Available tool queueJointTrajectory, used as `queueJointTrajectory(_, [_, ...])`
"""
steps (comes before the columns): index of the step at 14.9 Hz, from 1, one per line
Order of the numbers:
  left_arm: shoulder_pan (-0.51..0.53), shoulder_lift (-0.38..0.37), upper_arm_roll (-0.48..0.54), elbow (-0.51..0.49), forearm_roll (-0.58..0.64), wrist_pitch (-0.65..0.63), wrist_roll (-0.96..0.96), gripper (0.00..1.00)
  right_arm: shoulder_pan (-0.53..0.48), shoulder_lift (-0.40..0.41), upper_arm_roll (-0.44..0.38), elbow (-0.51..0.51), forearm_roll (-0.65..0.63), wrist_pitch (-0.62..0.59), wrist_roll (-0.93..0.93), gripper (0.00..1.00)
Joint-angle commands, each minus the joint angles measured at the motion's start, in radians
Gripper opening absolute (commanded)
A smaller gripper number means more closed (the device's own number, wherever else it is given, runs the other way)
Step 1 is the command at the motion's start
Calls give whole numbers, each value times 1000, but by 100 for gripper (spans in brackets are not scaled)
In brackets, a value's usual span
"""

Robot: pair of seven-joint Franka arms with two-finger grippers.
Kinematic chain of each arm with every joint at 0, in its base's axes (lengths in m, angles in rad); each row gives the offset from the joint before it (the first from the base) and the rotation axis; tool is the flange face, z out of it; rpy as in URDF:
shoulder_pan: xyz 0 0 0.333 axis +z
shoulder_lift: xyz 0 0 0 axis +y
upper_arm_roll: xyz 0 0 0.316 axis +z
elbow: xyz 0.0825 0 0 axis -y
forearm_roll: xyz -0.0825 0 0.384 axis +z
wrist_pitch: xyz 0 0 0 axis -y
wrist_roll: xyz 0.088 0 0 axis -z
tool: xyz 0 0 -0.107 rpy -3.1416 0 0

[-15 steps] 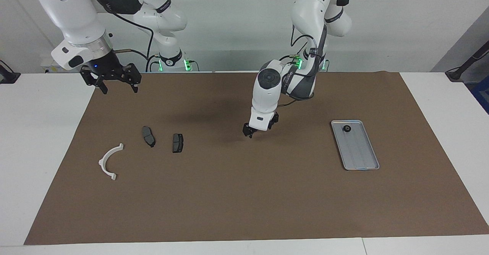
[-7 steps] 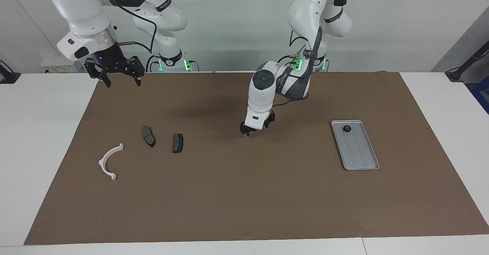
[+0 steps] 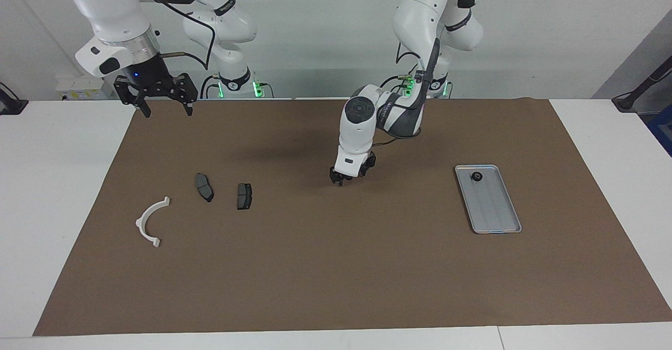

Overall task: Pick bearing gear from pile to tray
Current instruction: 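Grasp the second black gear at center with the left gripper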

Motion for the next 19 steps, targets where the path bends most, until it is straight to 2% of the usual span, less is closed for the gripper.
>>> queueJointTrajectory(1, [-17,-22,14,-31,-10,24,-11,79,-17,47,8,92,-2,-53,-1,97])
queueJointTrajectory(3, [-17,-24,14,-34,-10,24,-14,74,-23,48,8,102,1,-57,-1,97])
queueJointTrajectory(6, [-17,-24,16,-44,-10,44,-32,51,-23,39,8,87,-1,-52,-1,97])
queueJointTrajectory(7, [-17,-24,16,-45,-10,44,-32,42,-23,32,8,79,1,-46,0,97])
queueJointTrajectory(9, [-17,-24,16,-42,-10,32,-32,11,-25,25,8,68,1,-44,0,97])
queueJointTrajectory(10, [-17,-25,16,-34,-10,15,-34,3,-25,24,9,68,1,-52,0,97])
queueJointTrajectory(11, [-16,-25,17,-28,-10,-9,-34,0,-23,24,8,68,-1,-58,-1,97])
queueJointTrajectory(15, [12,-30,25,22,-10,-112,-23,0,-26,16,8,68,-1,-98,-3,97])
queueJointTrajectory(17, [67,-77,25,9,-6,-152,6,0,-28,12,8,67,-1,-101,-3,97])
queueJointTrajectory(19, [140,-152,25,-17,-8,-221,114,0,-30,10,8,67,-1,-115,-3,97])
